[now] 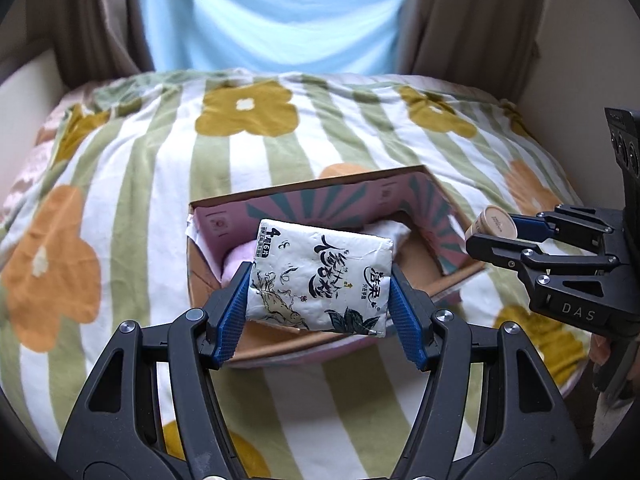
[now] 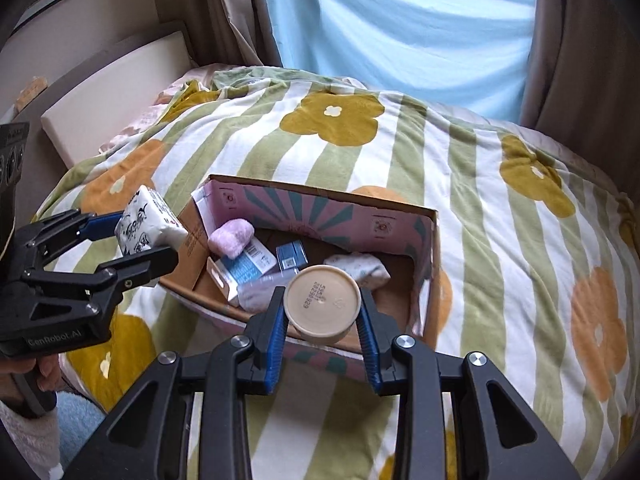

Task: Organize objects
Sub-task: 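Carry the white packet and beige jar over the pink box and lower them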

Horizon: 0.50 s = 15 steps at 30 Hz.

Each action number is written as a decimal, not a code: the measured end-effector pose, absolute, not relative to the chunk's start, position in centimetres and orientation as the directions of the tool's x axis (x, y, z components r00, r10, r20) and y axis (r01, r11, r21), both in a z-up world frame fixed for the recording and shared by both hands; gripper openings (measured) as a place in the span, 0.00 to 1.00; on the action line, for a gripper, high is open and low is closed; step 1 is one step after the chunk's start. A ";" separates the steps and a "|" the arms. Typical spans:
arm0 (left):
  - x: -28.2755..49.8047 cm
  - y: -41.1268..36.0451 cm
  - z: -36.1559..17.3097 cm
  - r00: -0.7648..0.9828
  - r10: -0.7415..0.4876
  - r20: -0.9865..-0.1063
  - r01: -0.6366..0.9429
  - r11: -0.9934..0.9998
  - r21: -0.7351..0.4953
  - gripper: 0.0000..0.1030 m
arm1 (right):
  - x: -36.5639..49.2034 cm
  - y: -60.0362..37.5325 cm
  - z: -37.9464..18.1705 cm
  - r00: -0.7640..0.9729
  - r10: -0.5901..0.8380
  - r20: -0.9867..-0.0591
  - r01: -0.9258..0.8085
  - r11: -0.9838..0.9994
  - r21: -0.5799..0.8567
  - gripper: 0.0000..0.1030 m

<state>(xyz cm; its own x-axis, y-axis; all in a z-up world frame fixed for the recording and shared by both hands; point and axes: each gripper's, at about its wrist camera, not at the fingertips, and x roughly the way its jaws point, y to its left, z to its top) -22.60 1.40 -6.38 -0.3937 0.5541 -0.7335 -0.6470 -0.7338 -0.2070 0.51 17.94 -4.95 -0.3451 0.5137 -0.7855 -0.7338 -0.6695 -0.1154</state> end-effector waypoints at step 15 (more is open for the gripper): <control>-29.9 4.8 -14.4 -0.290 0.443 -0.848 -0.605 -0.771 -0.197 0.60 | -3.7 25.7 -10.2 -0.267 0.436 -0.859 -0.771 -0.631 -0.081 0.30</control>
<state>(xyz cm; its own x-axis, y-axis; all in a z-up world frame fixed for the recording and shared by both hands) -29.91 4.81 -14.35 -0.2898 0.4434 -0.8482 -0.6052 -0.7714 -0.1965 -3.66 25.66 -10.24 -0.2674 0.4362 -0.8592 -0.7712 -0.6314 -0.0805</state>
